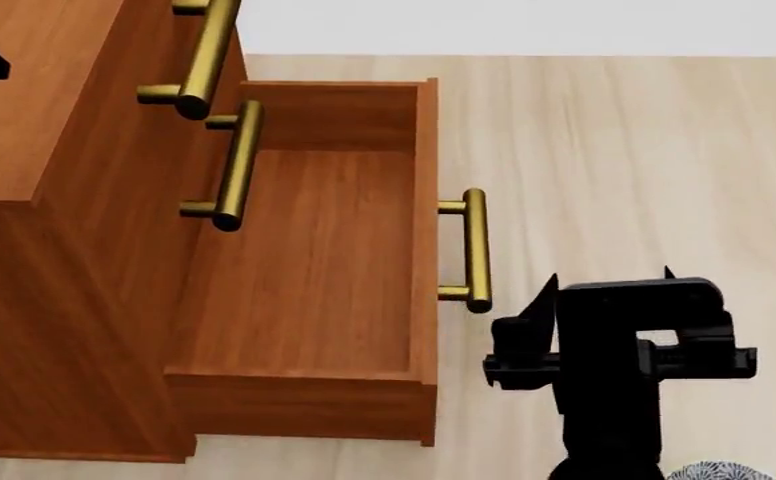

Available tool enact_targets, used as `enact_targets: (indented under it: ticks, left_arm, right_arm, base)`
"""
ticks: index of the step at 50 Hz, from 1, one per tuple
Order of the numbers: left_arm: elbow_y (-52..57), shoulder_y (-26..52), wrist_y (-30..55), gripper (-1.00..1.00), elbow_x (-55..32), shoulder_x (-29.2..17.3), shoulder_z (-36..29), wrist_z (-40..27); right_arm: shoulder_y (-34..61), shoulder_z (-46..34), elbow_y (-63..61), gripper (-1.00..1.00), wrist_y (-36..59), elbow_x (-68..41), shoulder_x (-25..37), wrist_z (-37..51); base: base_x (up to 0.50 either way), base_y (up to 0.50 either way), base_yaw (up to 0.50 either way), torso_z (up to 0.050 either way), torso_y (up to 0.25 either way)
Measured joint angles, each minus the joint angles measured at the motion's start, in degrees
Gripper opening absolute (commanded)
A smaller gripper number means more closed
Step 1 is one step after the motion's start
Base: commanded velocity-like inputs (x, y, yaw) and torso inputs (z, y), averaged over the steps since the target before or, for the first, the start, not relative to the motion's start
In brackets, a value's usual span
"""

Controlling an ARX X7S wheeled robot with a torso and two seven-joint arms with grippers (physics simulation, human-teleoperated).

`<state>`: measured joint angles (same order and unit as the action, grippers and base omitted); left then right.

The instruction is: Close the bottom drawer of the cabinet and open the top drawer.

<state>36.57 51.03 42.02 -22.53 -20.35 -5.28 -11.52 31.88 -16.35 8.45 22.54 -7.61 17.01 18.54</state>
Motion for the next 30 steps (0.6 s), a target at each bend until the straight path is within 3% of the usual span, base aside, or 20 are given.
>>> enact_targets:
  ticks: [30]
  left_arm:
    - [0.2, 0.89, 0.55, 1.0, -0.64, -0.57, -0.24, -0.52]
  right_arm:
    - [9.82, -4.66, 29.26, 1.0, -10.94, 3.02, -4.94, -3.16]
  base:
    - [0.0, 0.0, 0.0, 0.0, 0.0]
